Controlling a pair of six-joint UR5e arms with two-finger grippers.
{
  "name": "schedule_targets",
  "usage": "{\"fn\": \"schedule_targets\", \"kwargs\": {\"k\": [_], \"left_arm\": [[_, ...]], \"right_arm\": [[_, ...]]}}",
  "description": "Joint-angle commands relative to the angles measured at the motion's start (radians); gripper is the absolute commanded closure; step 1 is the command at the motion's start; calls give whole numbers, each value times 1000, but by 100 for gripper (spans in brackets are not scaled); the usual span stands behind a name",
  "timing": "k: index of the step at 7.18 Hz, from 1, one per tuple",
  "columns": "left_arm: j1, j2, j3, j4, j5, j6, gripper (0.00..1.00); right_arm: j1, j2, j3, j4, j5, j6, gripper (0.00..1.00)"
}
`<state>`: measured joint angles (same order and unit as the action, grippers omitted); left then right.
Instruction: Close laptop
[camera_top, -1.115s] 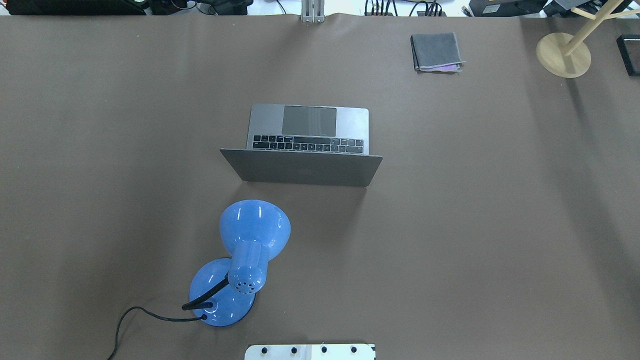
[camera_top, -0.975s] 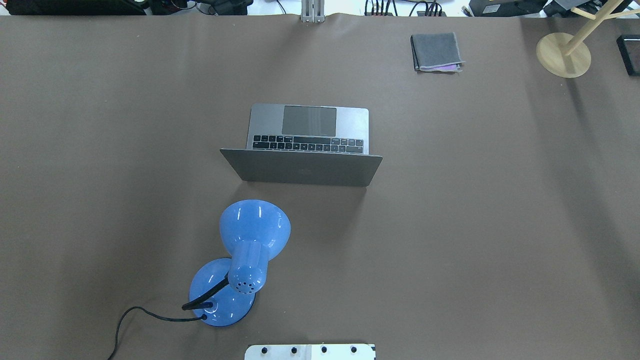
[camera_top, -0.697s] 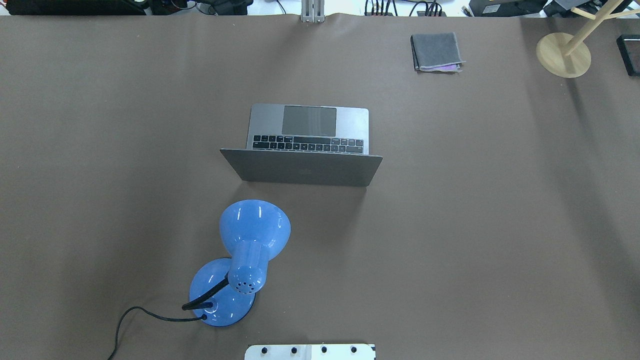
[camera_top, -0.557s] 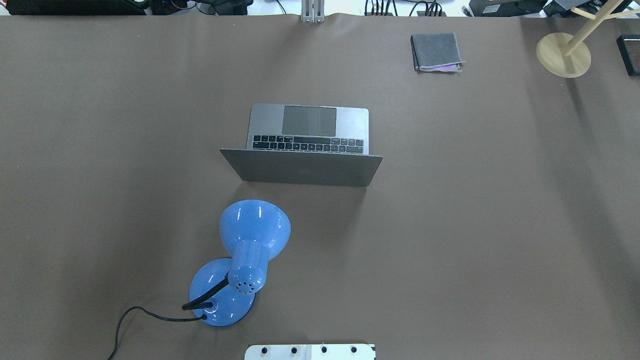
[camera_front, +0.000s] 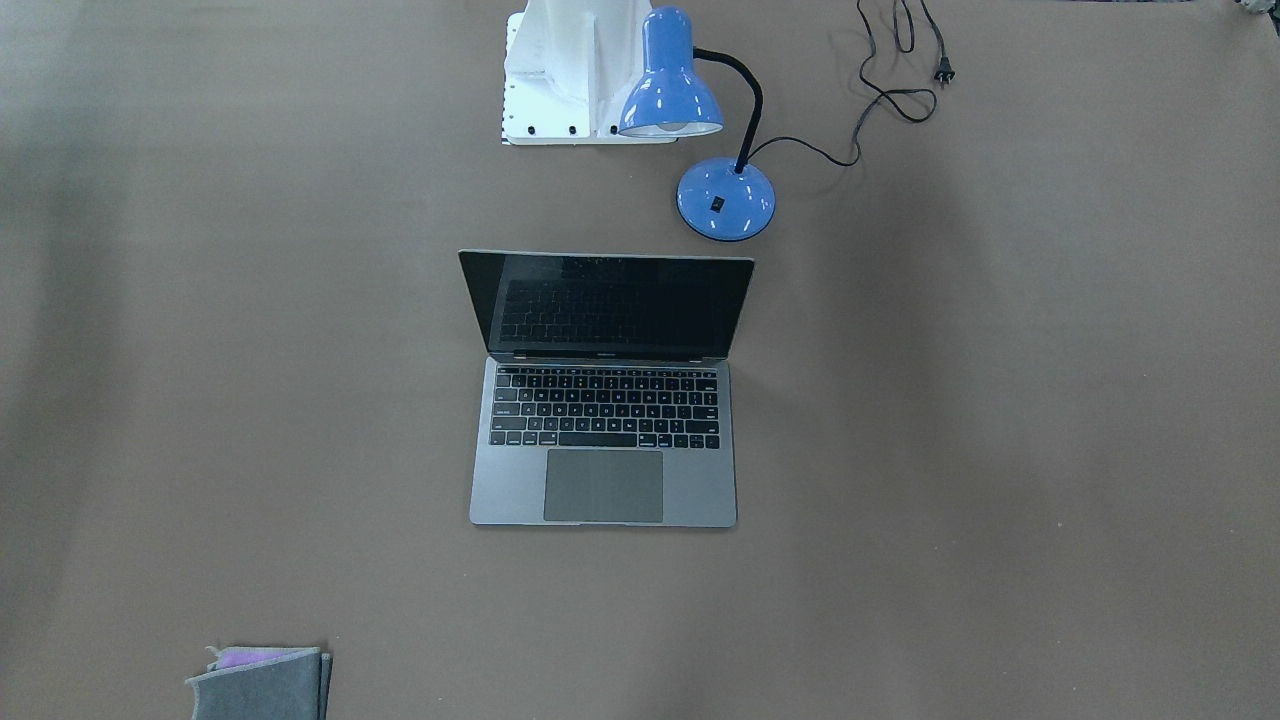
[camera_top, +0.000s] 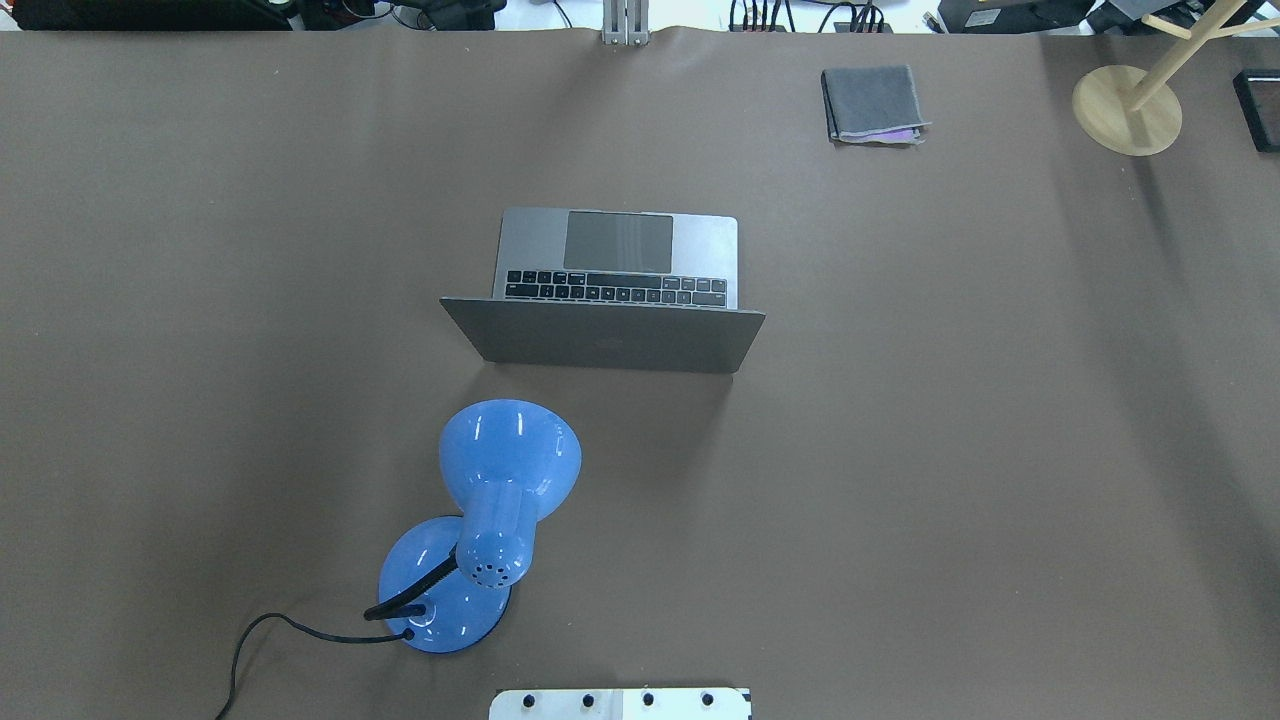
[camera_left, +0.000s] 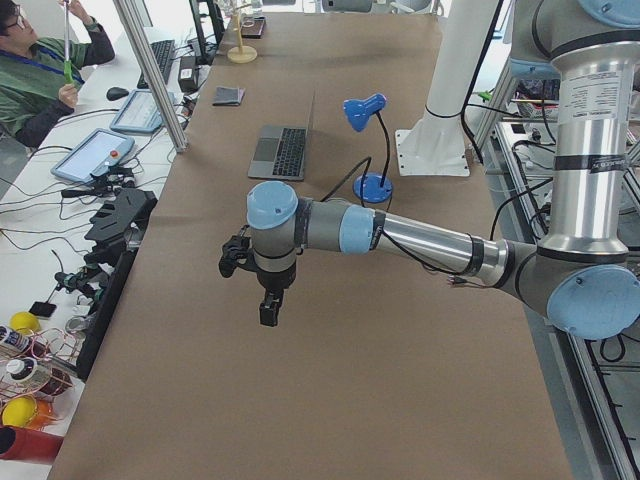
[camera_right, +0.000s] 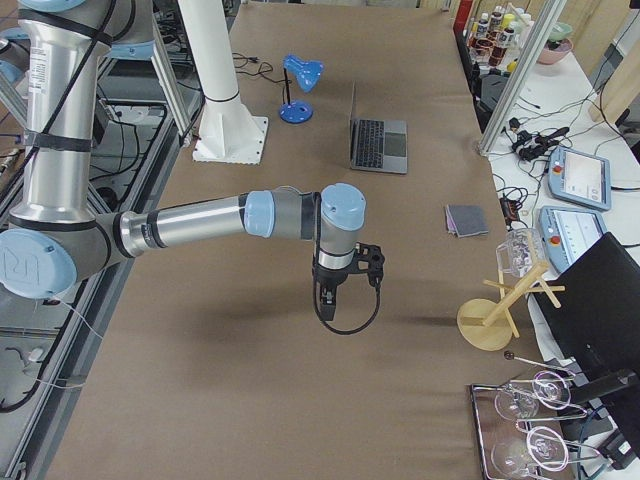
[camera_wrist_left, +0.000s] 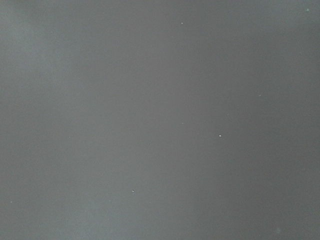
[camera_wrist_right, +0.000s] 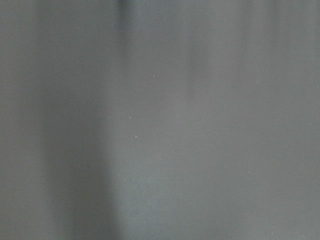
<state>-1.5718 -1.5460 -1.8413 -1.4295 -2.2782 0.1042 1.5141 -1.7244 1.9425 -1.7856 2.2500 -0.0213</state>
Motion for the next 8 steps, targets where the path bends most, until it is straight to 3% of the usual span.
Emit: {"fn": "schedule_targets", "kwargs": {"k": [1, 3, 5, 6, 8], "left_arm": [[3, -22, 7, -6, 0, -1, 1], [3, -29, 7, -76, -4, -1, 1], [4, -92, 89, -358, -7, -4, 1], [4, -108, 96, -373, -10, 2, 1], [4, -98, 83, -420, -146, 3, 1]], "right_arm": [[0, 0, -1, 141, 8, 3, 0], [0, 0, -1, 272, 8, 9, 0], [0, 9, -7, 421, 5, 6, 0], [0, 9, -7, 460, 6, 11, 0], [-30, 15, -1, 462, 10, 17, 1]]}}
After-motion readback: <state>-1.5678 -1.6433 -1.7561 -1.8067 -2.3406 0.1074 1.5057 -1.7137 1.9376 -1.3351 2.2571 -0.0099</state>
